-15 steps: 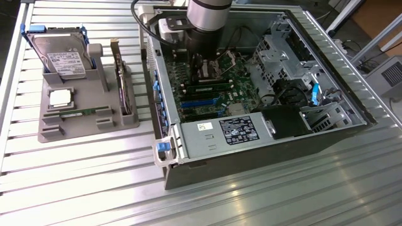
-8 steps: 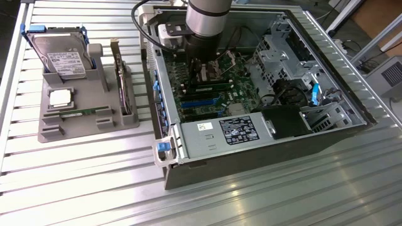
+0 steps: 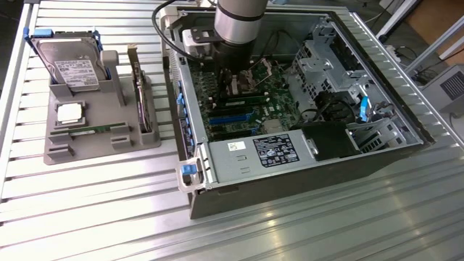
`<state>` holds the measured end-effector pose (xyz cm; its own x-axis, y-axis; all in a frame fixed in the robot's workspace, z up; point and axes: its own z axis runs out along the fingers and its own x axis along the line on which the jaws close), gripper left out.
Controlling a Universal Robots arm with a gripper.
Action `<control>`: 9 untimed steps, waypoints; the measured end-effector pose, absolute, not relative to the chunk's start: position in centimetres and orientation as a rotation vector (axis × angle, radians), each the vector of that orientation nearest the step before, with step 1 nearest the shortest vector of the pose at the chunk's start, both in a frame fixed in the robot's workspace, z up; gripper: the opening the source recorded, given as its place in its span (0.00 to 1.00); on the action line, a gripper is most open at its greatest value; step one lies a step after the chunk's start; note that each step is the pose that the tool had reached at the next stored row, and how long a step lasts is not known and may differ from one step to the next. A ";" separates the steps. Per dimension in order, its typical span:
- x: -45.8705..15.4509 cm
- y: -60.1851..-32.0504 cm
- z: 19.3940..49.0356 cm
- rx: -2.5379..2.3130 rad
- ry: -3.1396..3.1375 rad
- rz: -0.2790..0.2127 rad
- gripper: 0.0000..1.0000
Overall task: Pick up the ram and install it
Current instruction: 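Press down the ram until it locks into place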
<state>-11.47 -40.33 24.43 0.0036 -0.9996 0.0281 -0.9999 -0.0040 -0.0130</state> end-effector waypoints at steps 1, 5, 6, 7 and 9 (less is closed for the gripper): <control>-11.4 -40.3 25.2 2.218 -2.210 0.046 0.10; -8.3 -40.3 25.2 2.217 -2.209 0.043 0.10; -7.1 -40.3 25.2 2.216 -2.207 0.040 0.10; -5.9 -40.3 25.2 2.215 -2.207 0.038 0.10; -4.3 -40.3 25.2 2.214 -2.206 0.036 0.10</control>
